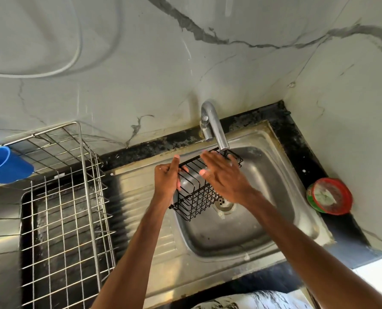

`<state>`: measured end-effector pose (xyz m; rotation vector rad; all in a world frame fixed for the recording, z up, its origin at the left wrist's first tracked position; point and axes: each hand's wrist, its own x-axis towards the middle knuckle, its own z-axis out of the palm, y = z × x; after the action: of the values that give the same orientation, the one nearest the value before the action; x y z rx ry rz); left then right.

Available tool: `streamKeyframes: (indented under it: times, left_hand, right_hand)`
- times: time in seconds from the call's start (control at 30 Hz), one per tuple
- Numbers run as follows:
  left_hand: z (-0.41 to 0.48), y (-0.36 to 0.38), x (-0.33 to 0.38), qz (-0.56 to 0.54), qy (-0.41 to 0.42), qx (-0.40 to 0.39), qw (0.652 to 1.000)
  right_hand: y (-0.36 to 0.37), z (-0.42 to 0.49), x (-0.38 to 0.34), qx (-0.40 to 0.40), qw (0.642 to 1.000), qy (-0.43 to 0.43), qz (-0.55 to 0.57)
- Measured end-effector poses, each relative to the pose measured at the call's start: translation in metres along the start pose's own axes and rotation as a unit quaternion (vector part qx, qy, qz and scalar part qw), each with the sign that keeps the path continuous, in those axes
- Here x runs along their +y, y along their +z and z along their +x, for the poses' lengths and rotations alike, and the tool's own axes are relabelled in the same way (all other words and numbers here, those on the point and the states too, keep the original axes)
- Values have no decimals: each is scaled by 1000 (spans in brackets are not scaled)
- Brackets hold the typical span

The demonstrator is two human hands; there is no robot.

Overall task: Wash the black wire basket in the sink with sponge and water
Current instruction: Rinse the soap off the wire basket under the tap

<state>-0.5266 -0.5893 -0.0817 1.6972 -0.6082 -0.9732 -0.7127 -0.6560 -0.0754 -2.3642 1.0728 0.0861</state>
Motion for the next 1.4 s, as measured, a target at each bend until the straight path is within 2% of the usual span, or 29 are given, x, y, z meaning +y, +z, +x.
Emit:
streamKeyframes:
  times: [0.03, 0.1, 0.2, 0.3, 0.43, 0.53, 0.6, 0.73, 0.87, 1.0, 1.1, 1.2, 1.3, 1.4]
  left_hand:
    - [0, -3, 1, -3, -6, 3, 1000]
    - [0, -7, 3, -10, -16, 3, 1000]
    - [-2, -10, 4, -11, -17, 0, 1000]
    - [-7, -8, 3, -29, -25, 2, 999]
    - [-17, -5, -4, -45, -7, -17, 999]
    - [-20, -2, -12, -13, 2, -58, 998]
    - [-18, 0, -17, 9, -1, -100, 995]
    - [-13, 5, -26, 156, 8, -205, 966]
    - [-10, 27, -24, 128, -64, -273, 951]
    - [-6, 48, -2, 4, -139, -271, 953]
    - [-4, 53, -3, 11, -123, -244, 962]
    - [-5, 51, -16, 39, -78, -181, 980]
    - [-9, 51, -22, 56, -31, -123, 990]
    - [-18, 52, -30, 28, 10, -125, 992]
  right_hand:
    - [-4, 3, 14, 2, 999, 36, 2]
    - [-4, 8, 46, 26, 992, 93, 85]
    - [6, 14, 73, -13, 963, 139, 229]
    - [5, 25, 76, 10, 928, 212, 306]
    - [14, 44, 110, -4, 910, 242, 337]
    - [-13, 34, 97, -9, 905, 261, 337]
    - [-23, 30, 94, 24, 910, 264, 320]
    - [-34, 32, 86, 75, 947, 236, 203]
    - [-39, 43, 65, 58, 963, 190, 179]
    - [-40, 48, 42, 51, 966, 184, 172]
    - [-38, 45, 33, 55, 967, 153, 195]
    - [-37, 35, 28, 0, 982, 101, 159]
    - [-18, 4, 5, -24, 996, 53, 73]
    - [19, -17, -16, 22, 995, 48, -82]
